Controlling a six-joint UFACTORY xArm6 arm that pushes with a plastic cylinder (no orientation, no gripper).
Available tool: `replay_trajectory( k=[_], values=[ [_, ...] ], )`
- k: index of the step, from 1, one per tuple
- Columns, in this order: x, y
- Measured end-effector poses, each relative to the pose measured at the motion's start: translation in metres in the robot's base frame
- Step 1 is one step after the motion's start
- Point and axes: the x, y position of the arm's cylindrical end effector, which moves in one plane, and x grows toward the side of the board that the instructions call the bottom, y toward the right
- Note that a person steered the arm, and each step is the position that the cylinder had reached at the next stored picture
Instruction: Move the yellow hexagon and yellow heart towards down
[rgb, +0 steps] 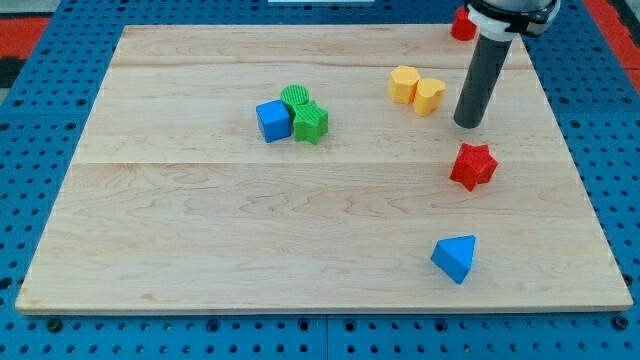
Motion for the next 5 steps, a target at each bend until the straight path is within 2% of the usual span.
replay_trajectory(
  k=[2, 3, 5],
  values=[
    [-0.007, 0.039],
    [-0.029, 0.063],
    [-0.031, 0.062]
  ],
)
